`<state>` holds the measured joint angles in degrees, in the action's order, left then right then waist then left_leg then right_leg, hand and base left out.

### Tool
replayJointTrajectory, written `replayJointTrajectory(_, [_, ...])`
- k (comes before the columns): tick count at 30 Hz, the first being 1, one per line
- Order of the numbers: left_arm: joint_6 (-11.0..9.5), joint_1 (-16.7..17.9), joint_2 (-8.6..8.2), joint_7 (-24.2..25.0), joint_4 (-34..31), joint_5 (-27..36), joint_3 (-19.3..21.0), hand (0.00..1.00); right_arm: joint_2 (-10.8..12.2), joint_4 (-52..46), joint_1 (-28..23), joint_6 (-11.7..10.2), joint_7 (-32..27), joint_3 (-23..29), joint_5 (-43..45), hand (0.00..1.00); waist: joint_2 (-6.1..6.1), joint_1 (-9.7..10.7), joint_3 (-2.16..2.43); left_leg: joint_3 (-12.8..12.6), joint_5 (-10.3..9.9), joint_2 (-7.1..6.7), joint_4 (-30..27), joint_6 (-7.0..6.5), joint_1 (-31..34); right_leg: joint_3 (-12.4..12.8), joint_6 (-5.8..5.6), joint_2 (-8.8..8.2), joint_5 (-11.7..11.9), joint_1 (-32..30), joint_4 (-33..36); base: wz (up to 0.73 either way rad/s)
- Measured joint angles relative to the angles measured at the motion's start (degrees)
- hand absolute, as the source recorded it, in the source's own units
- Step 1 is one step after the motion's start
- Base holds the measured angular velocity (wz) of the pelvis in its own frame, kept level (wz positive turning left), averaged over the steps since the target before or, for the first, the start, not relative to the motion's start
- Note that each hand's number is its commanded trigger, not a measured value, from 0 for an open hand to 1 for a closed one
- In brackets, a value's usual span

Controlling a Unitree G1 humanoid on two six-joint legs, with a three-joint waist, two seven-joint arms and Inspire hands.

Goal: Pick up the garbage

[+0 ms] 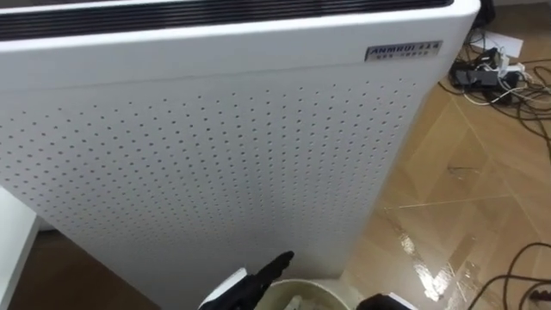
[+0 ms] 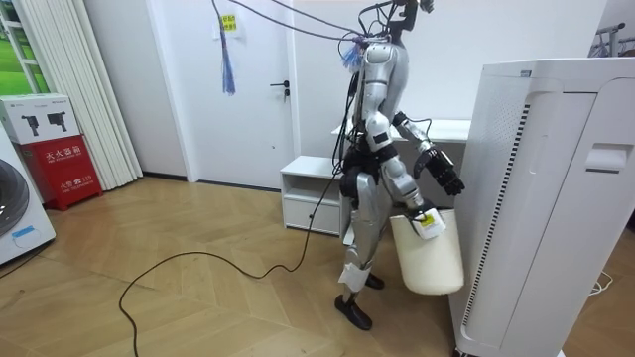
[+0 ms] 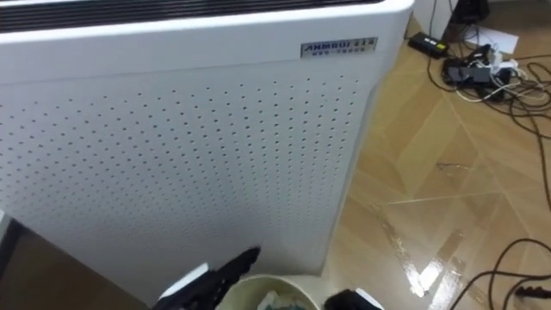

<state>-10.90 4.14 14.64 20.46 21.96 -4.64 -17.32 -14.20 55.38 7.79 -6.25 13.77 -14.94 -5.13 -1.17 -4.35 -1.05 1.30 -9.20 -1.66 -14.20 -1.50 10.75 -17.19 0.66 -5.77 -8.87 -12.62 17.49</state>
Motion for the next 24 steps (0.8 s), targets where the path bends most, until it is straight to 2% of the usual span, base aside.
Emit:
replayJointTrajectory(2, [0.03,2.32,-0.05,-2.53,1.17,-0.63,1.24,0.0,-0.32,-0.34,-3.87,0.01,-0.72,1.31,-0.89,1.0,-0.39,0.19,0.37,-1.38,0.0,0.16,1.07,0.0,-2.45,1.04,-0.12,0.36,0.05,1.96,-0.95,-0.18])
replayJointTrajectory(3, [0.05,2.53,-0.16,-2.96,1.95,-0.63,1.51,0.0,-0.37,-0.35,-4.67,0.01,-1.0,1.41,-1.67,1.0,-0.42,0.24,0.39,-1.71,0.0,0.23,1.25,0.0,-3.1,1.42,-0.16,0.48,0.04,2.49,-1.05,-0.24])
replayJointTrajectory(5, [0.09,3.61,-0.41,-4.9,5.51,-0.67,2.39,0.0,-0.32,-0.36,-7.16,0.03,-1.8,2.94,-1.8,1.0,-0.33,1.18,0.79,-3.35,-0.01,0.91,2.9,-0.01,-5.78,2.87,-0.33,0.91,0.13,4.26,-1.85,-0.26])
replayJointTrajectory(8, [0.25,4.7,-0.79,-7.4,10.45,-0.67,3.67,0.0,-0.27,-0.36,-8.99,0.05,-2.87,5.17,-1.89,1.0,-0.31,2.72,1.09,-4.23,-0.03,0.88,3.76,-0.03,-7.63,3.35,-0.31,1.5,0.07,5.39,-2.01,-0.17])
replayJointTrajectory(9, [0.35,4.83,-0.8,-7.77,11.37,-0.66,3.86,0.0,-0.25,-0.34,-9.35,0.04,-3.19,5.37,-2.0,1.0,-0.34,2.87,1.09,-4.33,-0.03,0.94,3.84,-0.03,-7.93,3.76,-0.29,1.66,0.09,5.65,-2.28,-0.14])
replayJointTrajectory(11, [0.48,5.34,-1.46,-8.8,14.07,-0.6,4.96,0.0,-0.15,-0.33,-11.45,0.03,-3.86,6.64,-3.18,1.0,-0.56,2.99,1.39,-4.6,-0.03,1.13,4.79,-0.02,-9.07,4.64,-0.18,2.18,0.15,6.22,-3.05,-0.15])
replayJointTrajectory(13, [0.42,6.35,-2.7,-10.36,18.12,-0.39,7.58,0.0,0.2,0.28,-13.75,-0.04,-4.72,8.87,-3.58,1.0,-0.48,2.89,1.44,-5.4,-0.14,1.56,5.38,0.14,-10.9,4.98,-0.06,2.78,0.42,7.91,-4.12,-0.17])
replayJointTrajectory(14, [0.4,6.36,-2.79,-11.13,21.48,0.06,8.31,0.0,0.79,1.27,-14.23,-0.09,-5.1,9.89,-3.59,1.0,-0.41,2.98,1.42,-5.75,-0.34,1.86,5.64,0.33,-11.87,5.37,0.04,3.22,0.68,8.7,-5.01,-0.2])
replayJointTrajectory(18, [-0.01,7.62,-2.87,-12.8,28.25,4.47,11.21,0.0,1.52,3.05,-15.18,-0.46,-5.62,10.19,-5.98,1.0,-0.42,3.22,1.38,-6.11,-0.8,2.46,5.89,0.73,-12.99,6.19,0.38,4.0,0.95,9.85,-5.83,-0.14])
replayJointTrajectory(20, [-0.31,7.75,-3.01,-13.76,33.88,6.64,14.05,0.0,2.32,6.9,-14.9,-1.3,-5.54,12.56,-6.9,1.0,-0.45,3.43,1.34,-6.11,-0.99,2.68,6.06,0.94,-13.44,6.16,0.41,4.28,0.98,10.4,-6.36,0.0])
replayJointTrajectory(24, [-0.29,8.79,-3.94,-14.97,38.49,9.19,19.93,0.0,2.98,11.91,-14.63,-1.36,-5.48,15.73,-10.38,1.0,-0.36,3.13,1.29,-6.62,-1.22,2.9,6.16,1.04,-13.56,6.22,0.47,4.51,1.02,10.66,-6.58,-0.02])
